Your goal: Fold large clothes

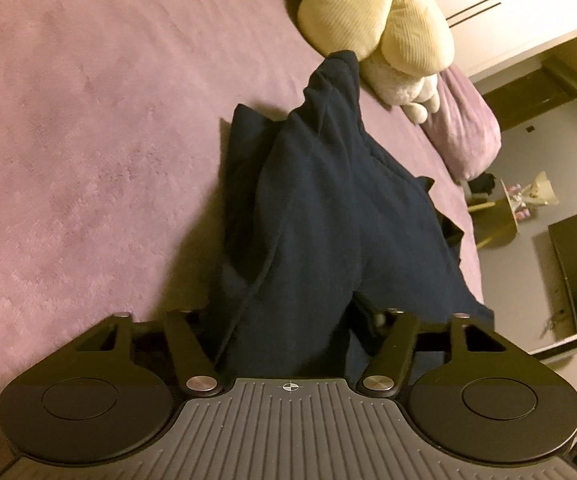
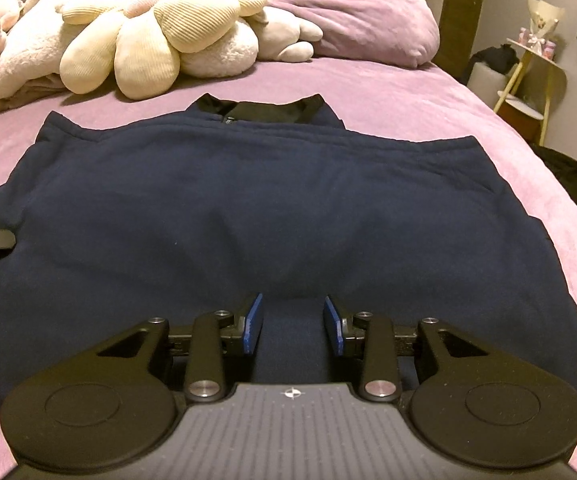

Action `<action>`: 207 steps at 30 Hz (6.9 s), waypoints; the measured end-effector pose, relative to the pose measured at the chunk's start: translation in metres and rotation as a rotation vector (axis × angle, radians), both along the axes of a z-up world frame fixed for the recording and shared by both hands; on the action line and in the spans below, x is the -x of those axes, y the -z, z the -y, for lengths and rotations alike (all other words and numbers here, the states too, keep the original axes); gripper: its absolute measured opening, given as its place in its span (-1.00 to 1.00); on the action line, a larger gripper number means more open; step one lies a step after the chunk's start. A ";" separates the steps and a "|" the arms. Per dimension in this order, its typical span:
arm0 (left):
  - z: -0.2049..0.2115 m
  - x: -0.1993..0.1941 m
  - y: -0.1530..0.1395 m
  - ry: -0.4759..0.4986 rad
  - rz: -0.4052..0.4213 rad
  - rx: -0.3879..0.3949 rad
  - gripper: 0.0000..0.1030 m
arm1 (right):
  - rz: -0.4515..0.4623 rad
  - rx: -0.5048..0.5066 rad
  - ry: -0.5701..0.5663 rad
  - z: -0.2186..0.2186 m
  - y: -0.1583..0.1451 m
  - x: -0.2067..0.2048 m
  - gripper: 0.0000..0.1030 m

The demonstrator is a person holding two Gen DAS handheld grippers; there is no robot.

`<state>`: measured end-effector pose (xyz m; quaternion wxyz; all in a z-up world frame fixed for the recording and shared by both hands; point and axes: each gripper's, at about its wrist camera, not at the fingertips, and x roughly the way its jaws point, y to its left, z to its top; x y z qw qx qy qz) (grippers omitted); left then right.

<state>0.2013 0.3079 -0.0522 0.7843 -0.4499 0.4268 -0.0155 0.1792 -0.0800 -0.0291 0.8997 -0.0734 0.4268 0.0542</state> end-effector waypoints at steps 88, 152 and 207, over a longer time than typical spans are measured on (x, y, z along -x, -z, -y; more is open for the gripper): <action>0.213 -0.057 -0.053 0.167 0.080 -0.097 0.81 | -0.077 -0.551 0.115 0.137 -0.045 -0.091 0.26; 0.299 -0.099 -0.017 0.079 0.169 -0.383 1.00 | 0.389 -0.223 0.204 0.150 0.032 -0.055 0.12; 0.098 -0.078 -0.048 0.139 0.068 -0.144 0.42 | -0.265 -0.838 0.084 0.140 0.043 -0.101 -0.16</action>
